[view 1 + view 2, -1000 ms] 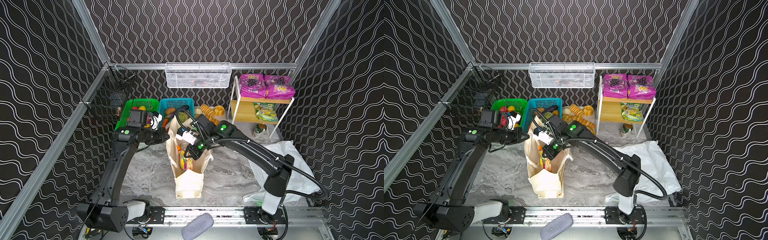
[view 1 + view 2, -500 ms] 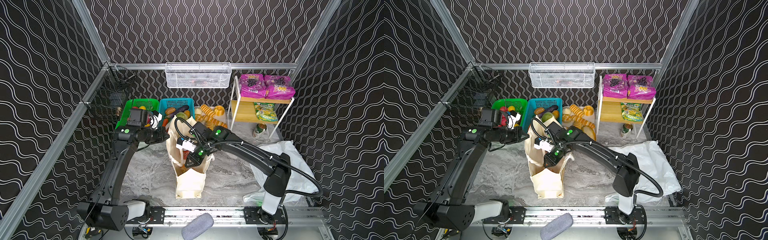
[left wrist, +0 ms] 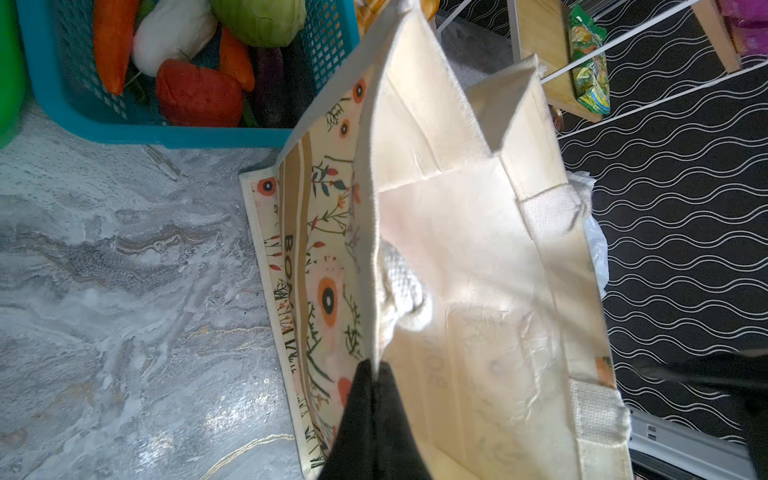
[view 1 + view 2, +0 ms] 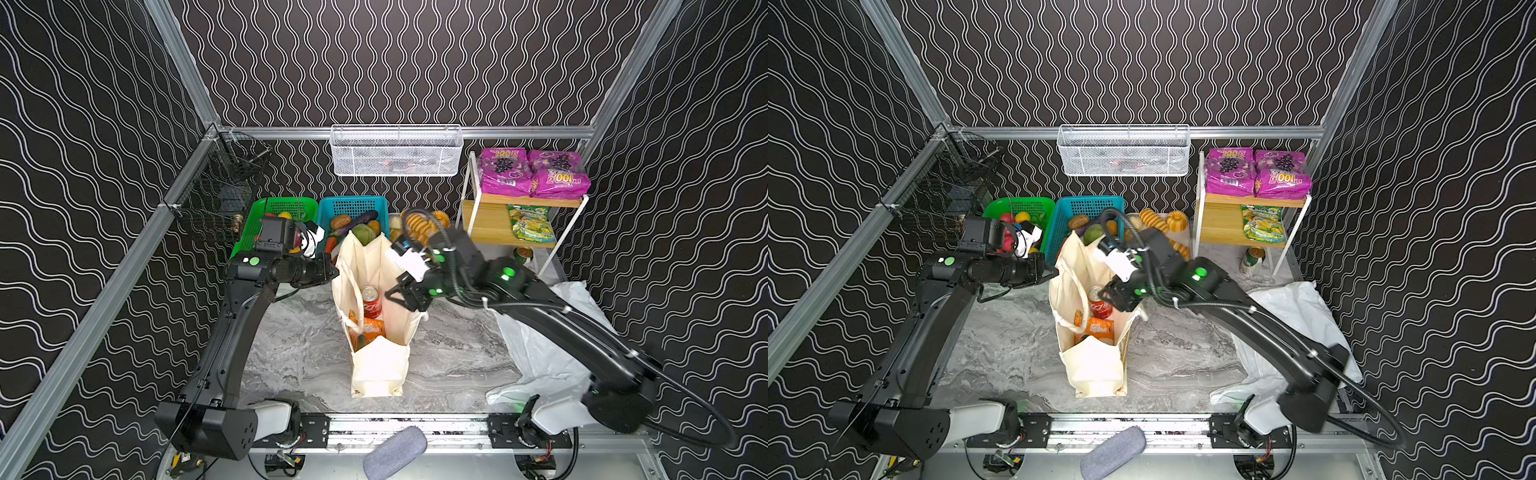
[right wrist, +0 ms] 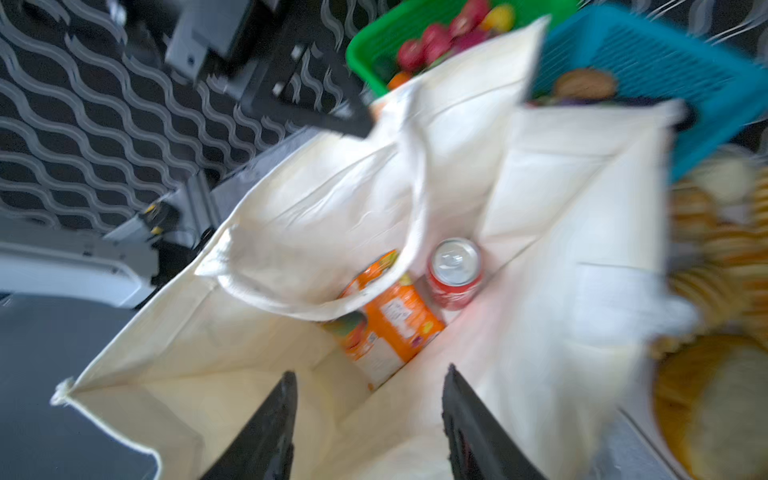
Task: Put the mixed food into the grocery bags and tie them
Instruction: 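Lower the orange snack packet into the tote bag and open the right gripper, then move the right gripper to the purple grape snack pack on the top shelf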
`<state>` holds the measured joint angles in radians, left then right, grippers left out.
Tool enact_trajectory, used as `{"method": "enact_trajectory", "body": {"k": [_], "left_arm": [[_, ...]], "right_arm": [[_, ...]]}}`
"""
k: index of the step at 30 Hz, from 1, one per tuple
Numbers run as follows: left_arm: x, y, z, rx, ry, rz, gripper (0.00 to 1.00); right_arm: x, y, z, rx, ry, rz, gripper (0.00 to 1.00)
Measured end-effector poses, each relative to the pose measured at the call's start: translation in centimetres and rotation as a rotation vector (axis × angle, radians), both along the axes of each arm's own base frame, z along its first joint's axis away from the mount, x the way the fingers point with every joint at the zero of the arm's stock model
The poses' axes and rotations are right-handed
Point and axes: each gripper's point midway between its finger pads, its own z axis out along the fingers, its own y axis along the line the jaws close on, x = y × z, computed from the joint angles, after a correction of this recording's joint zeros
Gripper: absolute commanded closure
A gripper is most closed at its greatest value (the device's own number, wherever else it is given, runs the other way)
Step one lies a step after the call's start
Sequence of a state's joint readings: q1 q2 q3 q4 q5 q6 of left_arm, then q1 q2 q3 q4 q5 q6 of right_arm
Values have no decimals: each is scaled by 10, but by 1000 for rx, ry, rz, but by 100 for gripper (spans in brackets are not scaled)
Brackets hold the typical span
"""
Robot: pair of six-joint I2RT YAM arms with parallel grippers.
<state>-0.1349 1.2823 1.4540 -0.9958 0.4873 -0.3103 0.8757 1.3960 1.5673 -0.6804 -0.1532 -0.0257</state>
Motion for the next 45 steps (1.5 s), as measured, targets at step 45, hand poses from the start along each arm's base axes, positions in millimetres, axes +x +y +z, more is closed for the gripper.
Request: {"method": "enact_trajectory", "body": {"k": [45], "left_arm": [[-9,0,4,-3,-77,-26,64]], "right_arm": [[258,-453,125,200,-228,-1304,1]]}}
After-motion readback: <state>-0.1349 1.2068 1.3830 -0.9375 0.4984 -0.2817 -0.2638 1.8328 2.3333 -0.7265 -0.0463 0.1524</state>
